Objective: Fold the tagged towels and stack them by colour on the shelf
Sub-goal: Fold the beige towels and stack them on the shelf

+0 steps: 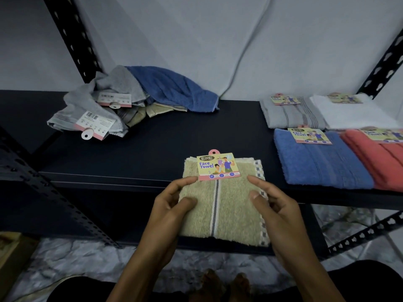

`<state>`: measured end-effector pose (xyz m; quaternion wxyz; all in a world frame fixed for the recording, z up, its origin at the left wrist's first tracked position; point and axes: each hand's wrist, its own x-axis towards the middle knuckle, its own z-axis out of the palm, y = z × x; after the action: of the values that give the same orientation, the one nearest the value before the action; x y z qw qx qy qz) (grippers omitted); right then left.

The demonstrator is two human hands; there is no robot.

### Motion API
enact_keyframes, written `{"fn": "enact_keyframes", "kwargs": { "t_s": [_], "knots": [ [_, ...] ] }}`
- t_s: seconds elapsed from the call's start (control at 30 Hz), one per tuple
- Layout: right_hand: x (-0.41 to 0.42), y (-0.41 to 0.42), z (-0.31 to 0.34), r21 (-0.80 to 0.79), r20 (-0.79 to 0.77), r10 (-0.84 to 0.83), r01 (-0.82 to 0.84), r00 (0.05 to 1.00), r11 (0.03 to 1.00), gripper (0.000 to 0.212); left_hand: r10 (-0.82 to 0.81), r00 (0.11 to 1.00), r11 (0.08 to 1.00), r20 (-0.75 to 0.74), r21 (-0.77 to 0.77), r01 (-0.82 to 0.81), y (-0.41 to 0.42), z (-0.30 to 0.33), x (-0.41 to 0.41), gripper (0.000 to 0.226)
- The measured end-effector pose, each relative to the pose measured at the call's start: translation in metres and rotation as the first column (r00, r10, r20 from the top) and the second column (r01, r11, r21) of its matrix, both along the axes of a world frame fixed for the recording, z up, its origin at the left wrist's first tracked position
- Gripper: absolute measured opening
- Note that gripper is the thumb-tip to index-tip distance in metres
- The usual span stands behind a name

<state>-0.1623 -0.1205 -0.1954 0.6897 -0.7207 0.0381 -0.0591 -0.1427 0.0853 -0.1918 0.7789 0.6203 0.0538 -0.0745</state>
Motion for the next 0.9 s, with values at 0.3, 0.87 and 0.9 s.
{"fn": "enact_keyframes", "kwargs": {
  "t_s": [0.3,0.87,0.9],
  "knots": [
    [0.001,0.001,0.003,-0.059,-0.043,-0.037,0.035,0.998,0.998,0.039,0.012,1.000,1.000,0.017,0.025,-0.012,-0.007,0.008,0.003,0.025],
    [0.045,-0.018,0.062,-0.287,0.065,0.055,-0.034,0.996,0.957,0.056,-0.249,0.958,0.968,0.145,0.069,0.242,-0.004,0.054,0.047,0.062],
    [0.054,-0.021,0.067,-0.322,0.076,0.060,-0.032,0.995,0.946,0.058,-0.251,0.955,0.967,0.156,0.092,0.239,-0.006,0.058,0.057,0.062]
  ]
}}
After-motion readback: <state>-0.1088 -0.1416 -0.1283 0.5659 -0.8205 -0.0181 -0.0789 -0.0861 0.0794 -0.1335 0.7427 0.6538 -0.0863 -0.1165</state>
